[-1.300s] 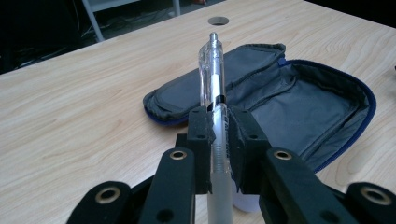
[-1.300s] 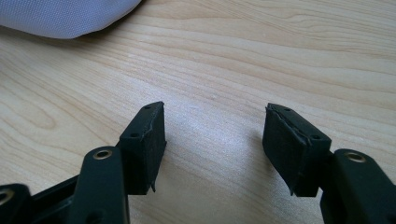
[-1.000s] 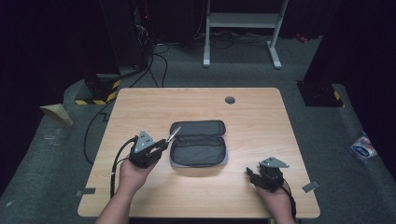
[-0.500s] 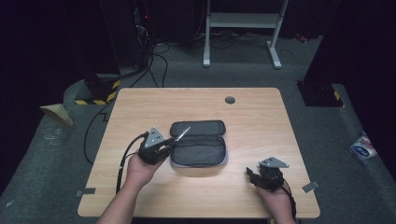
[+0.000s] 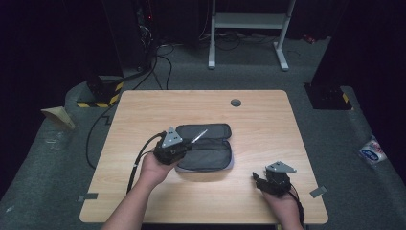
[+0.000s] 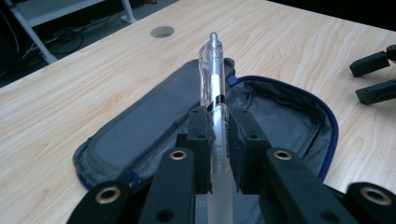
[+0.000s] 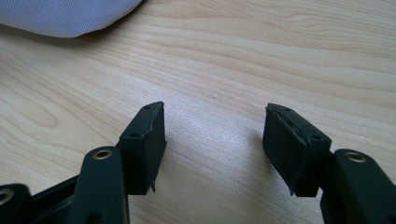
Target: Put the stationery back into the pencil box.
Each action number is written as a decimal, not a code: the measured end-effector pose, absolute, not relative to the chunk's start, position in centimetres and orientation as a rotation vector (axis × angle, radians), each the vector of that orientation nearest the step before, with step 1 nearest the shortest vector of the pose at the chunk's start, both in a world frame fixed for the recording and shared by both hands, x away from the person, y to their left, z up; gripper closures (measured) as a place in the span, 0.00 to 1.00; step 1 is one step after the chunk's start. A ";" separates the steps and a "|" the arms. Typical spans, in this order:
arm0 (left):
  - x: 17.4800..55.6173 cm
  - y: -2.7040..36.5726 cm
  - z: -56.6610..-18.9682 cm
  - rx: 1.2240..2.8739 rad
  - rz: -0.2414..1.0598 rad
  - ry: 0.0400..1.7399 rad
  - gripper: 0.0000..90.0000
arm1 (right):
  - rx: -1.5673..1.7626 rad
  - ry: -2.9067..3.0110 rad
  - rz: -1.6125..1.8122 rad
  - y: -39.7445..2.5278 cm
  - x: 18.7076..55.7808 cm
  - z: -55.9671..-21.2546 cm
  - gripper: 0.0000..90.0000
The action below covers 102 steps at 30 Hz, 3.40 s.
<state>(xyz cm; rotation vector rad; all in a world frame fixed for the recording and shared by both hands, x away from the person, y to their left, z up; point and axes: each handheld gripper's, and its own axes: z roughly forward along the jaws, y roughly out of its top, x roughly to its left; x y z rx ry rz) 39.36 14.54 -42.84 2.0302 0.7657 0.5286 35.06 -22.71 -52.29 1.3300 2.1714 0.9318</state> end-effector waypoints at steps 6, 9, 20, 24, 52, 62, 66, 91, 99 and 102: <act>39.9 13.2 -42.6 2.043 0.519 0.745 0.88 | 1.330 2.171 0.932 -22.7 35.1 -52.3 0.43; 40.3 12.8 -42.6 2.033 0.494 0.754 0.88 | 1.330 2.171 0.932 -22.7 35.1 -52.3 0.43; 41.5 11.8 -43.7 2.044 0.451 0.735 0.88 | 1.321 2.176 0.932 -22.7 35.1 -52.3 0.43; 41.7 11.6 -44.2 2.066 0.444 0.733 0.88 | 1.321 2.176 0.932 -22.7 35.1 -52.3 0.43; 42.3 9.9 -47.5 2.218 0.308 0.694 0.88 | 1.319 2.174 0.929 -22.6 35.1 -52.3 0.44; 42.3 9.8 -47.4 2.203 0.315 0.713 0.79 | 1.318 2.174 0.930 -22.6 35.1 -52.3 0.44; 42.3 10.1 -47.1 2.178 0.330 0.737 0.76 | 1.321 2.173 0.930 -22.6 35.1 -52.3 0.44; 40.3 16.1 -46.4 1.972 0.419 1.015 0.30 | 1.320 2.173 0.931 -22.6 35.1 -52.3 0.44; 39.7 19.9 -46.7 1.920 0.448 1.111 0.19 | 1.322 2.172 0.931 -22.6 35.1 -52.3 0.44; 39.3 21.3 -46.9 1.920 0.482 1.153 0.16 | 1.326 2.170 0.930 -22.6 35.1 -52.3 0.44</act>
